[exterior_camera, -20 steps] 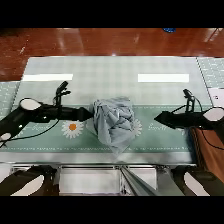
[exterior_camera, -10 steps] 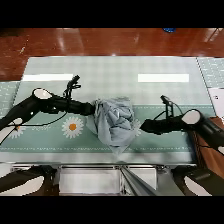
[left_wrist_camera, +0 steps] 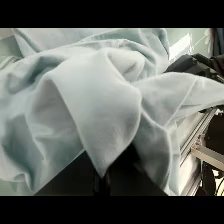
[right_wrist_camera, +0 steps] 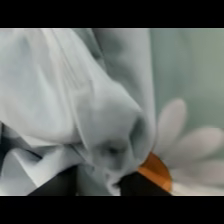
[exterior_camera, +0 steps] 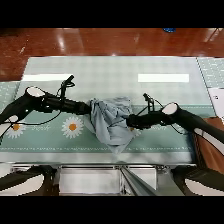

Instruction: Fold the shirts.

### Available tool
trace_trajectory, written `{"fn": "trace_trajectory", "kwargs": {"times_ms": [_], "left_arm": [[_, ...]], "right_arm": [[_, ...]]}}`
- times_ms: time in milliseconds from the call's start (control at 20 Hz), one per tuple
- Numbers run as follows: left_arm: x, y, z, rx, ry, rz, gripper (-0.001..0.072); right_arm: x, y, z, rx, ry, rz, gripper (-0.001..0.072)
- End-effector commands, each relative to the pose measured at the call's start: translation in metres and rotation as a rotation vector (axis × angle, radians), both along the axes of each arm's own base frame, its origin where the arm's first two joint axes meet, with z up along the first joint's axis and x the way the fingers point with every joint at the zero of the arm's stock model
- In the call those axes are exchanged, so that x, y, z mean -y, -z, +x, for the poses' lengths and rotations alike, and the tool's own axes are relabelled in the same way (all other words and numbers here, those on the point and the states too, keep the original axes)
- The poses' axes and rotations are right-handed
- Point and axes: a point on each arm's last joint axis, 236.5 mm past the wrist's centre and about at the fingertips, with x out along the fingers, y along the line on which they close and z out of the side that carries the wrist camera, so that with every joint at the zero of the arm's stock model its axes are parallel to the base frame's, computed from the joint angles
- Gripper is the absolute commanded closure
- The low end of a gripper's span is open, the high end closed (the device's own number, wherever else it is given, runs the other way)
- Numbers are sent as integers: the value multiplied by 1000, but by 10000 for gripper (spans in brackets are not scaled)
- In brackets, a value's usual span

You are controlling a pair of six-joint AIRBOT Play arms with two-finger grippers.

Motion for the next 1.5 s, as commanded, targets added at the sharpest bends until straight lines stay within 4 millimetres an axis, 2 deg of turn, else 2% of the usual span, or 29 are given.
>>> {"fn": "trace_trajectory", "kwargs": {"times_ms": [0, 50, 100, 200, 300, 350, 450, 550, 650, 750, 800, 900, 950, 1050, 1200, 1300, 1400, 1450], "left_arm": [[0, -2, -1, -42, -22, -9, 688], [1, -4, -2, -45, -19, -13, 688], [1, -8, -2, -42, -11, -18, 689], [3, -17, 1, -25, 5, -29, 688], [3, -43, 10, -3, 12, -55, 689], [-1, -64, 17, 24, 7, -71, 689], [-18, -120, 39, 148, -27, -89, 689], [-47, -187, 62, 312, -120, -87, 689], [-81, -257, 72, 478, -214, -70, 689], [-110, -323, 66, 639, -292, -39, 689], [-120, -352, 59, 709, -329, -24, 689], [-128, -401, 34, 853, -367, 16, 689], [-128, -420, 17, 917, -379, 35, 689], [-121, -437, -18, 997, -384, 87, 689], [-122, -441, -66, 1065, -427, 246, 689], [-117, -447, -97, 1126, -432, 305, 689], [-106, -449, -126, 1166, -397, 298, 689], [-102, -446, -133, 1157, -381, 283, 689]], "right_arm": [[-3, 8, 4, -7, -65, -56, 556], [-1, 2, 11, 25, -66, -70, 693], [-3, -6, 20, 68, -81, -66, 693], [-13, -26, 23, 73, -126, -35, 693], [-24, -56, 31, 106, -172, 3, 693], [-27, -78, 41, 166, -192, 10, 693], [-23, -144, 72, 339, -197, -8, 694], [4, -234, 106, 546, -138, -51, 694], [38, -326, 120, 744, -73, -92, 694], [72, -423, 112, 955, -11, -130, 694], [84, -462, 100, 1044, 13, -146, 694], [105, -523, 66, 1191, 47, -184, 694], [114, -544, 44, 1250, 62, -206, 694], [128, -566, 4, 1321, 81, -235, 693], [139, -573, -47, 1350, 71, -259, 693], [142, -559, -71, 1302, 40, -275, 693], [145, -525, -86, 1186, -11, -303, 693], [145, -503, -89, 1112, -31, -312, 693]]}}
